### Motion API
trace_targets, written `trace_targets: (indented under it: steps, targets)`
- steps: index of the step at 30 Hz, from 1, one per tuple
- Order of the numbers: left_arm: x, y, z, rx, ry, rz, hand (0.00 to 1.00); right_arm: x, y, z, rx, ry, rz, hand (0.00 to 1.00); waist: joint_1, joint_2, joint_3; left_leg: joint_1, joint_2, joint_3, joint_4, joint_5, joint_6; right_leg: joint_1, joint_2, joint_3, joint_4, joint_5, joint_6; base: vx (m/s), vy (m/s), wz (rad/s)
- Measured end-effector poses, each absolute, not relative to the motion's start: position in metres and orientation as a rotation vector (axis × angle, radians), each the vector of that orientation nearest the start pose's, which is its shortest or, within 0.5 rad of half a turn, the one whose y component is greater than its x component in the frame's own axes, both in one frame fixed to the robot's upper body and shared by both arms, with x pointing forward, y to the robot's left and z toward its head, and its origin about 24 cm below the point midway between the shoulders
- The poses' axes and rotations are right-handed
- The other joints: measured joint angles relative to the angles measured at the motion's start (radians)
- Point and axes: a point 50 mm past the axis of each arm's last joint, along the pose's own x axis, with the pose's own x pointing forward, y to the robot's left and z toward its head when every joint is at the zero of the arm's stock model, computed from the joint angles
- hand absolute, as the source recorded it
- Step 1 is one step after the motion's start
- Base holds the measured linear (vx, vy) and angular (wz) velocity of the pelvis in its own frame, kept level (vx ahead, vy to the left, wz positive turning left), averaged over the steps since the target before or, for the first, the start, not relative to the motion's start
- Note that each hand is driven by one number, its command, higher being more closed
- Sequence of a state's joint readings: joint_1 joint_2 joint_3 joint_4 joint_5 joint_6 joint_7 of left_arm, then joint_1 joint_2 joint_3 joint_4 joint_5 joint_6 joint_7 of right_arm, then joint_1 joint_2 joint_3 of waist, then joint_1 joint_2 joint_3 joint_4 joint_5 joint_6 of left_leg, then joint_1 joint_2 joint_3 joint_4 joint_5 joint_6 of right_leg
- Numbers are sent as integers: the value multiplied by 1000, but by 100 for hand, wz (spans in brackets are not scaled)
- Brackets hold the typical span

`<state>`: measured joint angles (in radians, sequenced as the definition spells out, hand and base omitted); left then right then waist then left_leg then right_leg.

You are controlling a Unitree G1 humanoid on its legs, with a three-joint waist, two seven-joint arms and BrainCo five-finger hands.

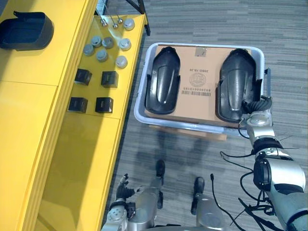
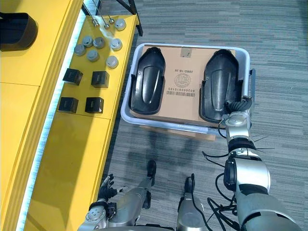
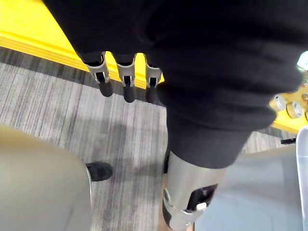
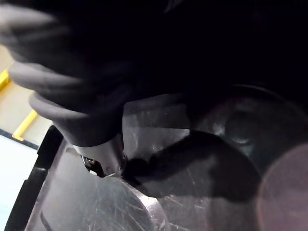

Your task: Walk over and take plastic housings, then place them on the shelf

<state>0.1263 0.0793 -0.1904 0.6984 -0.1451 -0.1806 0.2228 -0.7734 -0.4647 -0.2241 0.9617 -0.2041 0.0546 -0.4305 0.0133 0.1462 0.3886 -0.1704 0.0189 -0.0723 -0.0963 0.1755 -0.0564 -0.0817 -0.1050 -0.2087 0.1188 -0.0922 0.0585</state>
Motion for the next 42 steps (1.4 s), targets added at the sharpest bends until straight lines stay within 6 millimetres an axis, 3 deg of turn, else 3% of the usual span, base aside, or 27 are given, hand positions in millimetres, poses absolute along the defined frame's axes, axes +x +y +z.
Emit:
trace_targets:
  steps: [4, 7, 12, 14, 16, 20, 24, 28, 31, 38, 42]
  targets:
    - [157, 158, -114, 50, 649, 151, 0, 346, -303, 113, -501, 36, -739, 100, -2, -7, -2, 26, -2, 19, 0, 0, 0, 18, -4, 20, 0, 3, 4, -7, 3, -12]
    - [159, 158, -111, 47, 634, 150, 0, 331, -295, 118, -530, -68, -739, 100, -20, -14, -7, 40, -1, 21, 0, 0, 0, 29, -2, 24, 0, 3, 5, -33, -1, -6]
    - [165, 165, -103, 68, 593, 166, 0, 303, -282, 111, -573, -142, -743, 100, -32, -59, -75, 47, 4, 23, 0, 0, 0, 34, 0, 30, -1, 3, 5, -25, -4, -4]
    - [175, 166, -90, 69, 521, 162, 0, 292, -277, 113, -590, -183, -753, 100, -32, -79, -110, 53, 9, 33, 0, -3, 2, 34, 4, 45, -2, 3, 5, -35, 0, -14]
    - [183, 166, -78, 65, 458, 163, 0, 284, -272, 116, -595, -224, -764, 100, -29, -80, -120, 69, 19, 37, -1, -23, 21, 45, 15, 53, -3, 3, 5, -53, -4, -15]
    - [188, 168, -56, 51, 352, 184, 0, 267, -262, 118, -580, -275, -770, 100, -29, -88, -162, 73, 19, 42, -4, -28, 20, 47, 16, 67, -8, 3, 6, -55, 8, -9]
    - [197, 165, -18, 27, 174, 197, 0, 249, -250, 118, -576, -327, -755, 100, -34, -91, -195, 83, 16, 42, -4, -25, 24, 60, 14, 66, -15, 4, 8, 0, 0, 0]
    - [208, 150, 22, 7, -19, 159, 0, 245, -223, 109, -538, -326, -654, 100, -41, -92, -230, 88, 16, 43, -1, -25, 24, 66, 14, 67, -15, 5, 9, 0, 0, 0]
    - [214, 131, 41, 0, -115, 88, 0, 244, -207, 105, -509, -326, -588, 100, -44, -92, -236, 100, 16, 43, -1, -25, 24, 78, 14, 66, -16, 5, 9, 0, 0, 0]
    - [226, 79, 65, 22, -240, -113, 0, 243, -164, 108, -444, -388, -409, 100, -54, -99, -271, 108, 17, 54, -1, -25, 24, 79, 15, 77, -16, 7, 9, -4, 1, -4]
    - [231, 76, 73, 22, -277, -109, 0, 242, -156, 110, -425, -401, -372, 100, -54, -104, -281, 113, 19, 58, -1, -25, 24, 78, 18, 80, -18, 7, 9, -30, 0, -4]
